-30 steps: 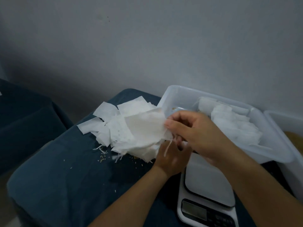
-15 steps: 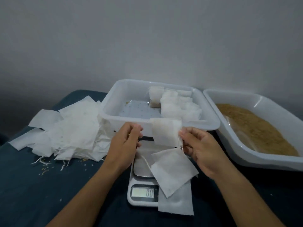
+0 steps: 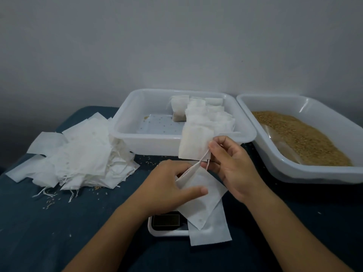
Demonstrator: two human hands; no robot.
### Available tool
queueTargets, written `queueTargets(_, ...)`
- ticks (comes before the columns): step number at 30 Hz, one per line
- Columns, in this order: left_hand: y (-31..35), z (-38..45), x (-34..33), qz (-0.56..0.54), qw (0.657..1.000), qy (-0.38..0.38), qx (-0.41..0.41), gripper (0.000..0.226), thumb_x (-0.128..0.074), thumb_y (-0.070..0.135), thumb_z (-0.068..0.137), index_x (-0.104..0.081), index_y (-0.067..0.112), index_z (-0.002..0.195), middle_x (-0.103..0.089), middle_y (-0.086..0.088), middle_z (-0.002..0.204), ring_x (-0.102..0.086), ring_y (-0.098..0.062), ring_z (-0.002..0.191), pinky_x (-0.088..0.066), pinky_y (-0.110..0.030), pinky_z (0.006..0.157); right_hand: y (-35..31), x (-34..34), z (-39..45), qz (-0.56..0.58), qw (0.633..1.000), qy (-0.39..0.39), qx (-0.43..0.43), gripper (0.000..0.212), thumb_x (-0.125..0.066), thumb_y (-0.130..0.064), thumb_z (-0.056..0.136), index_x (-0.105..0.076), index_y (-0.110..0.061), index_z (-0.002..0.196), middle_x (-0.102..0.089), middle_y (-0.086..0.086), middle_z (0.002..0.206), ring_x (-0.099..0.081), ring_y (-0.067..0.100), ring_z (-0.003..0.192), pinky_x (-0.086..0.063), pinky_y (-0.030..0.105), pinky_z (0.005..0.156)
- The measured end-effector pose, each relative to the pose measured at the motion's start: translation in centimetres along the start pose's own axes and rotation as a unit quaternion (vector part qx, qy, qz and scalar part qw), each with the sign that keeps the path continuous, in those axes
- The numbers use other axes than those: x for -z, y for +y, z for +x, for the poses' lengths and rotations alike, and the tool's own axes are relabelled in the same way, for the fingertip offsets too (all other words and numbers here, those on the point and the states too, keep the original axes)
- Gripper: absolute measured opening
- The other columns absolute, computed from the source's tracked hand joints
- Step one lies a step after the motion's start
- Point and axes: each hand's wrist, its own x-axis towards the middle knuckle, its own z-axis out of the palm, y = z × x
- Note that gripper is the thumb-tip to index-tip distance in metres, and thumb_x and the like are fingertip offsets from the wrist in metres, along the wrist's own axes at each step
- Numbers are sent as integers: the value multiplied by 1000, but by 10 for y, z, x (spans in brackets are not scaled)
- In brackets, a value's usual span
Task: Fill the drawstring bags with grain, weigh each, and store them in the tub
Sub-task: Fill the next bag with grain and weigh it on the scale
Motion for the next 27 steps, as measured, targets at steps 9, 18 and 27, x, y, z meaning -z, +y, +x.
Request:
queueTargets(9, 9, -4, 4, 66, 997, -28, -19, 18, -69, 38, 98, -71, 24, 86, -70, 7, 80, -62, -12, 79, -47, -28, 72, -4, 12, 2, 158, 984, 74, 26, 7, -61, -14, 101, -67, -11, 104, -76, 10, 107, -74, 20, 90, -63, 32, 77)
queueTargets(18, -24, -36, 133, -22, 944, 276, 181, 18, -79, 46, 87, -76, 36, 102, -78, 7, 79, -73, -8, 67, -59, -31, 64, -4, 25, 2, 181, 978, 102, 30, 13, -62, -18, 100, -74, -17, 103, -78, 10, 114, -76, 18, 92, -61, 30, 72)
queueTargets(27, -152, -49, 196, 135, 850, 327, 390, 58, -75, 57, 80, -59, 21, 123, -67, -17, 119, -66, -43, 97, -56, -64, 88, -8, 13, -4, 113, 991, 62, -21, 25, -68, -16, 99, -79, -28, 79, -70, -1, 82, -62, 7, 68, -52, 20, 57)
